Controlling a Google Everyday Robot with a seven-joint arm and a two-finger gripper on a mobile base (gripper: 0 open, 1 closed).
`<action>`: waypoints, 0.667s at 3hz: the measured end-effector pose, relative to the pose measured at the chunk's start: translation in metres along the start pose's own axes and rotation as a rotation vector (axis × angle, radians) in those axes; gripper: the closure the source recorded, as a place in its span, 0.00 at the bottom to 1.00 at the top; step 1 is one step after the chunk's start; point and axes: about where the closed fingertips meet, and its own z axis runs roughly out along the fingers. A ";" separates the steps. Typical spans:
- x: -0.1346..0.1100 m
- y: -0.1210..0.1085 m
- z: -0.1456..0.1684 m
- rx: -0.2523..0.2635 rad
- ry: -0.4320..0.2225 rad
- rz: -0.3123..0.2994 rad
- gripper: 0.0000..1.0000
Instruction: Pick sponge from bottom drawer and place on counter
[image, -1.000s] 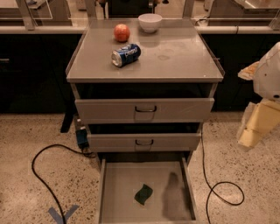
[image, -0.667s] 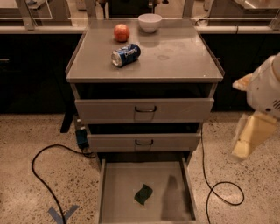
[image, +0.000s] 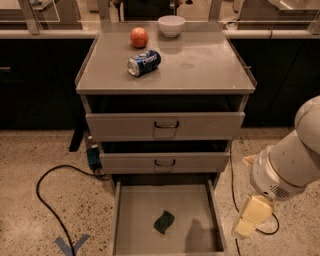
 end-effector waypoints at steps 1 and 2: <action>0.000 0.000 0.000 0.000 0.000 0.000 0.00; -0.004 0.002 0.025 0.017 -0.031 -0.022 0.00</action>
Offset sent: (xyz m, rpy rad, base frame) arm 0.0141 0.0588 -0.1212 0.1103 -0.1710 0.0850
